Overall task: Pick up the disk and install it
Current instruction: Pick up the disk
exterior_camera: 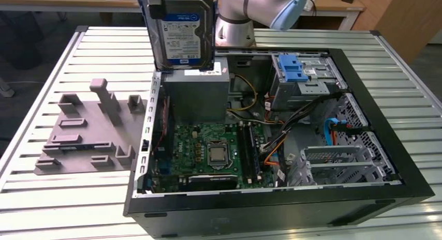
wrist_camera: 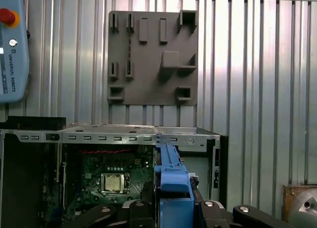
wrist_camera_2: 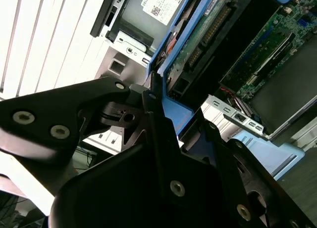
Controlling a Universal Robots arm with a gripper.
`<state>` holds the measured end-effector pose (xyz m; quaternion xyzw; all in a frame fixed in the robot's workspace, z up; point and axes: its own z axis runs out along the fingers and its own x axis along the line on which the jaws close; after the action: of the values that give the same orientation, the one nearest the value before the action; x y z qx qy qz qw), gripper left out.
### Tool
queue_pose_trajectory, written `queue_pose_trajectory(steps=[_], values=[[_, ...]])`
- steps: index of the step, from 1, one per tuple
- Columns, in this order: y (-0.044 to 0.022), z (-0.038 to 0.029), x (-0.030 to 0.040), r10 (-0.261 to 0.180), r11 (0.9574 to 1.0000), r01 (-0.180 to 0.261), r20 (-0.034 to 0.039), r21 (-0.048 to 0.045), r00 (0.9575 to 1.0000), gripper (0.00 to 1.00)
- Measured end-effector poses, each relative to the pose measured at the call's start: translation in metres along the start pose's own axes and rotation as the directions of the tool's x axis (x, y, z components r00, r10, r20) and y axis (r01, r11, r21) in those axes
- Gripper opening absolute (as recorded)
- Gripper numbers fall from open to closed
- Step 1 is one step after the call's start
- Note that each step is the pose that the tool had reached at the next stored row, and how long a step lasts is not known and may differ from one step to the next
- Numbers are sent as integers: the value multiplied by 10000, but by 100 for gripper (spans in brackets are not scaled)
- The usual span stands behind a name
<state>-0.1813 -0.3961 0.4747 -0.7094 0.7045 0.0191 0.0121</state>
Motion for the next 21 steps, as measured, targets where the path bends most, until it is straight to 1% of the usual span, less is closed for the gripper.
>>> queue_pose_trajectory(steps=[19, 21], values=[[-203, -2, 1, 0, 10000, 0, 0, 0, 10000, 36], [-205, -2, 2, 0, 10000, 0, 1, 1, 10000, 36]])
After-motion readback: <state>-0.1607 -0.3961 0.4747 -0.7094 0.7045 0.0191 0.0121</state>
